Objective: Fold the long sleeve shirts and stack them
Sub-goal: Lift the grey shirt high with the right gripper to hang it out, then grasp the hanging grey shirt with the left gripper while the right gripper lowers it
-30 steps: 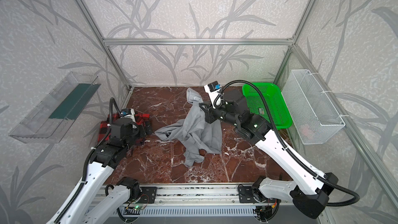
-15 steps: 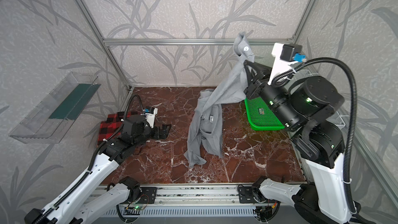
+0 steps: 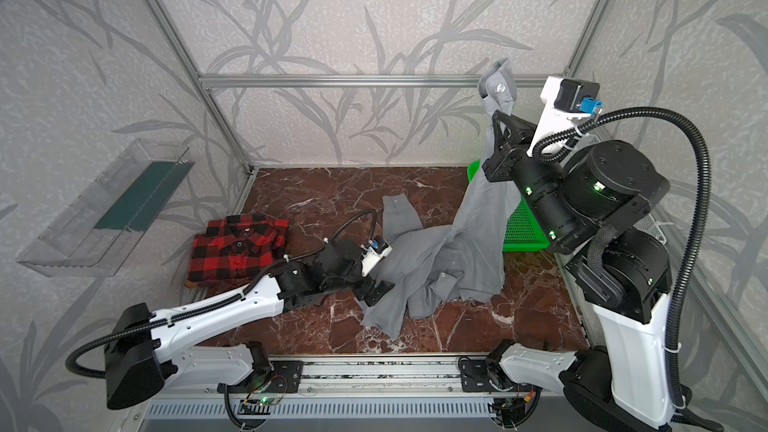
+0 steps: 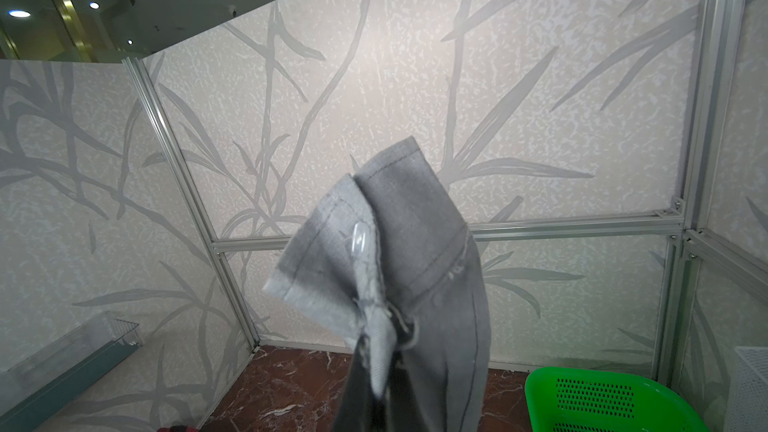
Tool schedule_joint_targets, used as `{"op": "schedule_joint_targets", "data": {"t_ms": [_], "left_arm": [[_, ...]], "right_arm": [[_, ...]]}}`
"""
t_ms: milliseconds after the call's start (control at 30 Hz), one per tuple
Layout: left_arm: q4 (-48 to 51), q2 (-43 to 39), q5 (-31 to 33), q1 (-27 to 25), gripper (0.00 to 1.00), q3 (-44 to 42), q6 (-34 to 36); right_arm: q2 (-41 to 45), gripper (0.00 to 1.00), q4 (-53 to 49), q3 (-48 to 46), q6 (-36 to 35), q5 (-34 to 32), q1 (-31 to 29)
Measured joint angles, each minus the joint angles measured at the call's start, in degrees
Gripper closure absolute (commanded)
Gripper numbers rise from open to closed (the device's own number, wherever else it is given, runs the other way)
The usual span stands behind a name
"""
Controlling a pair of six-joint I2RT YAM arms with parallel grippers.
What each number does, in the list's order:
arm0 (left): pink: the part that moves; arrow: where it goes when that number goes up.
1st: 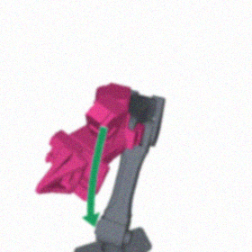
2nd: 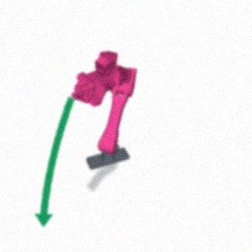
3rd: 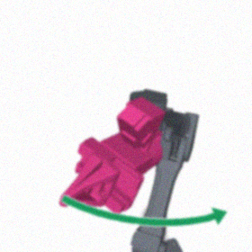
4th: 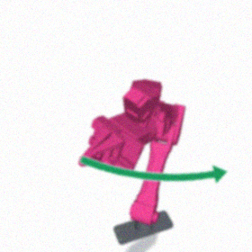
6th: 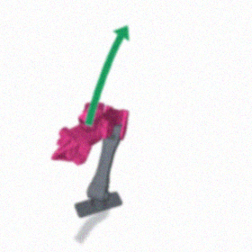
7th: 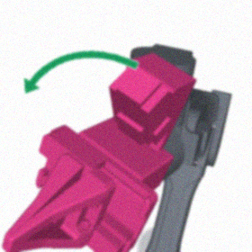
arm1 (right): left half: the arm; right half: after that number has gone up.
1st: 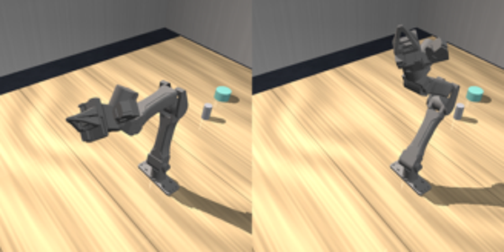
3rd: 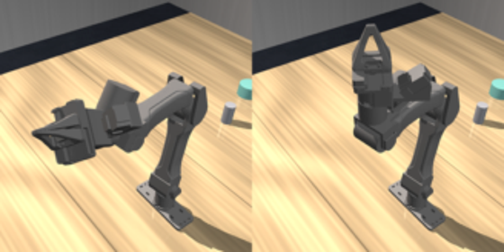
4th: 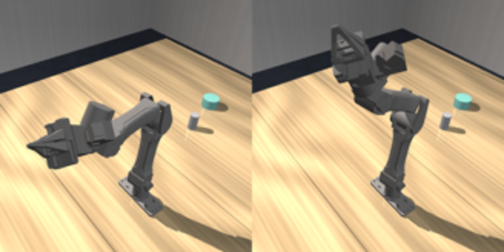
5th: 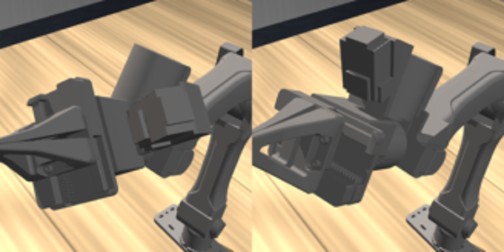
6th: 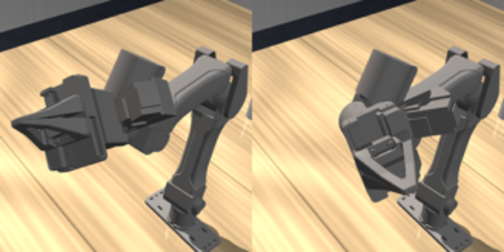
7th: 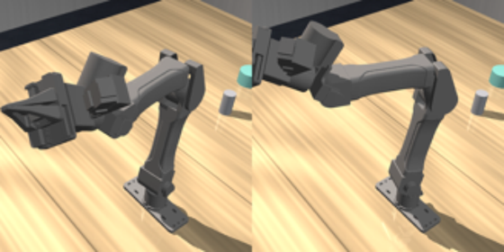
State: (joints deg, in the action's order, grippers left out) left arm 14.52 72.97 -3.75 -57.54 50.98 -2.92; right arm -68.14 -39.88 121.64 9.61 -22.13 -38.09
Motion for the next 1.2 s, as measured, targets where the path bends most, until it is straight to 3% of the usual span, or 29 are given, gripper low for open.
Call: {"op": "schedule_joint_targets", "data": {"t_ms": [167, 500, 933, 1033, 1200], "left_arm": [[-2.36, 5.62, 5.79, -9.18, 0.01, 2.73, 2.67], [-3.30, 14.25, 15.72, -17.18, 0.01, 5.79, 1.88], [-2.27, 25.07, 26.75, -18.53, 0.02, 8.59, -4.48], [-1.44, 27.41, 28.00, -18.53, 0.07, 10.01, -5.92], [0.98, 30.08, 29.09, -18.53, 0.29, 12.15, -8.37]], "right_arm": [[-0.17, 1.00, -1.42, 0.15, -0.31, 0.04, 0.00], [-0.09, 1.00, -2.47, 0.48, -0.46, 0.13, 0.00], [-0.09, 1.00, -3.06, 0.48, 0.00, 1.20, 0.00], [-0.02, 1.00, -3.28, 0.48, 0.00, 1.27, 0.00], [0.17, 1.00, -3.37, 0.48, -0.02, 1.51, 0.00]]}}
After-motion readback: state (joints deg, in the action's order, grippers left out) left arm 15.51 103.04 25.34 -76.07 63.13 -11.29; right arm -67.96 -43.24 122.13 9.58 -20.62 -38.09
